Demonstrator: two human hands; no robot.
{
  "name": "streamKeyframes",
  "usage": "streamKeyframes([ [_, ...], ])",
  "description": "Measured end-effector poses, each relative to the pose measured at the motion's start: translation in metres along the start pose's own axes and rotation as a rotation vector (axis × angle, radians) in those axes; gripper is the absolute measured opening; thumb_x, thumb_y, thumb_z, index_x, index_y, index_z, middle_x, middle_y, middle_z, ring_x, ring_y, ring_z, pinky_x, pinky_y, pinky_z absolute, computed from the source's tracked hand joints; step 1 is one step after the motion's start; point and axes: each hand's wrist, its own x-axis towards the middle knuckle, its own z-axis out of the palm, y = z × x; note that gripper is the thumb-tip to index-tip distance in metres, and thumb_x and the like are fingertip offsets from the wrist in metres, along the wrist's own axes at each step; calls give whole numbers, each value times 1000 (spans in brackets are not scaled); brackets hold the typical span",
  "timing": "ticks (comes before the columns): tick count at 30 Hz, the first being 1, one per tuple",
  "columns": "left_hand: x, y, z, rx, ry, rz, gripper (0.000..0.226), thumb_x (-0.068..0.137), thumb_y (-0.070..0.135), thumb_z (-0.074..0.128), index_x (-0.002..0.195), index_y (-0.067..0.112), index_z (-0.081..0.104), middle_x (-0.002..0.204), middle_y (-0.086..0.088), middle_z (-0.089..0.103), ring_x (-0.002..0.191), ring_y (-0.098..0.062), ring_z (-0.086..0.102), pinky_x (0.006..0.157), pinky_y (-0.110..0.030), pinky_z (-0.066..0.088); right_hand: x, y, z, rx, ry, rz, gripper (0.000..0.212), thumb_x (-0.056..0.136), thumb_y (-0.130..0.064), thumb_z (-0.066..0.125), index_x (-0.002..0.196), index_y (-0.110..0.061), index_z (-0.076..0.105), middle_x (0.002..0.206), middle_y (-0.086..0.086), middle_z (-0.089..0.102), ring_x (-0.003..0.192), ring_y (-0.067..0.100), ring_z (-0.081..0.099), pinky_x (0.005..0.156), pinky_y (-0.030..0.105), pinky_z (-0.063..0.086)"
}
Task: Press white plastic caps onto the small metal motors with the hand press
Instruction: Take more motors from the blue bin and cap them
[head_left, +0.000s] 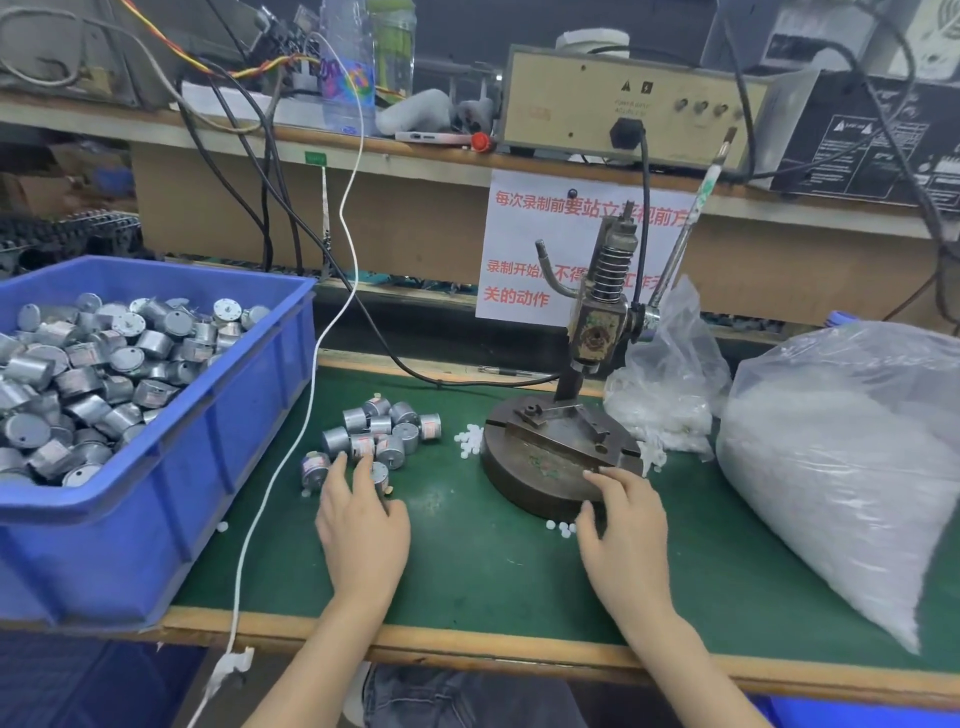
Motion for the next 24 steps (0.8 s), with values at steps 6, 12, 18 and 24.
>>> streamKeyframes([
  [6, 2, -3, 3, 11, -6, 15, 44, 87, 9, 53, 130, 9, 47, 133, -8, 45, 123, -27, 43, 103, -38, 27, 3, -45, 33, 115, -148, -214, 27, 78, 3, 62, 104, -1, 66, 106, 12, 61, 101, 28, 57, 93, 21, 34],
  [12, 2, -4, 2, -131, 35, 50, 21, 85, 2, 57, 106, 6, 57, 113, -10, 56, 103, -31, 54, 90, -39, 35, -1, -45, 57, -57, -387, -246, 38, 95, -20, 41, 132, -13, 50, 132, -1, 48, 122, 16, 42, 103, 25, 30],
  [18, 3, -5, 2, -175, 43, 102, 21, 77, -7, 62, 83, 8, 51, 94, -8, 45, 91, -30, 46, 80, -29, 31, -3, -44, 57, -55, -371, -233, 33, 97, -15, 41, 123, -9, 60, 123, 2, 57, 114, 20, 48, 98, 25, 33],
  [24, 3, -5, 3, -197, 53, 62, 31, 77, -1, 68, 100, 4, 48, 103, -18, 48, 95, -30, 40, 79, -24, 24, -5, -48, 49, -54, -325, -190, 22, 87, -5, 54, 102, -2, 69, 100, 11, 65, 94, 32, 58, 85, 36, 46],
])
